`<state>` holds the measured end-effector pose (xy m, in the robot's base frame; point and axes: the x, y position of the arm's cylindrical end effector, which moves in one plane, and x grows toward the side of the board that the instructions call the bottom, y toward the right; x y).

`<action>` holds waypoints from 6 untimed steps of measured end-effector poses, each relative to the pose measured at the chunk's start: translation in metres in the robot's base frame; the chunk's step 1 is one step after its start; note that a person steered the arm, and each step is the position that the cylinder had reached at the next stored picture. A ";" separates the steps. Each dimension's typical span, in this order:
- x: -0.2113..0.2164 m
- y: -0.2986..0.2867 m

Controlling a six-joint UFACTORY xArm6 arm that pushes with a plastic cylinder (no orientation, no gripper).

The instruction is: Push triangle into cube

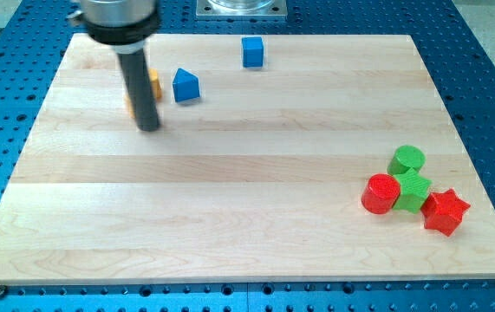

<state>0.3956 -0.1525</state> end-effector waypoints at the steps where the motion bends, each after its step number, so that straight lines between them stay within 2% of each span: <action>1: -0.034 0.035; 2: -0.050 0.033; 3: -0.074 0.112; 4: -0.100 0.142; 5: -0.051 0.094; 6: -0.068 0.076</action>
